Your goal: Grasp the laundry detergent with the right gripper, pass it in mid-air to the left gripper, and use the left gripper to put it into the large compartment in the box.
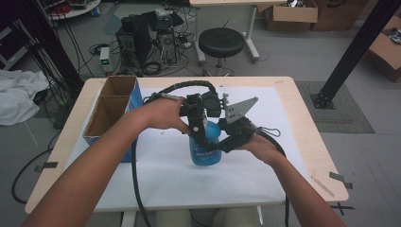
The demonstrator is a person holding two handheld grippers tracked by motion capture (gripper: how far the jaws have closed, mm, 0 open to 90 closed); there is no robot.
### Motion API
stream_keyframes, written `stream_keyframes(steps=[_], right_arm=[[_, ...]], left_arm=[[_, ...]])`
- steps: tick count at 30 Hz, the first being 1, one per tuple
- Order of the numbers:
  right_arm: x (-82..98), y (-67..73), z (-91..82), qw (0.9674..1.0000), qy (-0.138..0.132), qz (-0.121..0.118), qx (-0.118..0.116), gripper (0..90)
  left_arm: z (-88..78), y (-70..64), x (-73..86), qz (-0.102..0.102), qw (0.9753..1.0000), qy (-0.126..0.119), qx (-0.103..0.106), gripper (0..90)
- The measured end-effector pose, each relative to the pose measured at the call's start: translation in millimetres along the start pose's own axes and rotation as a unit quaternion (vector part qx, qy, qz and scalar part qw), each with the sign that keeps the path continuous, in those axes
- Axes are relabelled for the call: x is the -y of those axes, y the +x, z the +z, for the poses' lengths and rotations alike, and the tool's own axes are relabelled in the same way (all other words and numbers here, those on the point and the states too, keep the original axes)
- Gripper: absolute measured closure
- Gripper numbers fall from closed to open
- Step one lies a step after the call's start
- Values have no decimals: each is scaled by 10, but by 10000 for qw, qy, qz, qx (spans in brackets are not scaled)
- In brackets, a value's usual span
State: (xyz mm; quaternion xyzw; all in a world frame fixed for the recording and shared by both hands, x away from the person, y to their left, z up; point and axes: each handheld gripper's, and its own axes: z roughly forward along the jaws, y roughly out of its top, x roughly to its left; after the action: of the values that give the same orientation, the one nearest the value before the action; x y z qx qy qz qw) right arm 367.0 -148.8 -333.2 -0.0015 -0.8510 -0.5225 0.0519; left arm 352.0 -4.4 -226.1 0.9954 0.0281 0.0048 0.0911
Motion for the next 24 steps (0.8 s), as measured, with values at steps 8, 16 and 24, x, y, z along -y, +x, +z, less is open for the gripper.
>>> stream_keyframes(steps=[8, 16, 24], right_arm=[[7, -6, -1, 10000, 1, 16, -4, 442], [9, -4, 8, 10000, 18, 28, -27, 441], [17, -7, 16, 10000, 0, 49, -37, 442]], left_arm=[[6, 5, 3, 11, 10000, 6, 10, 249], [6, 3, 6, 38, 10000, 14, -4, 276], [4, 1, 12, 66, 10000, 1, -42, 311]])
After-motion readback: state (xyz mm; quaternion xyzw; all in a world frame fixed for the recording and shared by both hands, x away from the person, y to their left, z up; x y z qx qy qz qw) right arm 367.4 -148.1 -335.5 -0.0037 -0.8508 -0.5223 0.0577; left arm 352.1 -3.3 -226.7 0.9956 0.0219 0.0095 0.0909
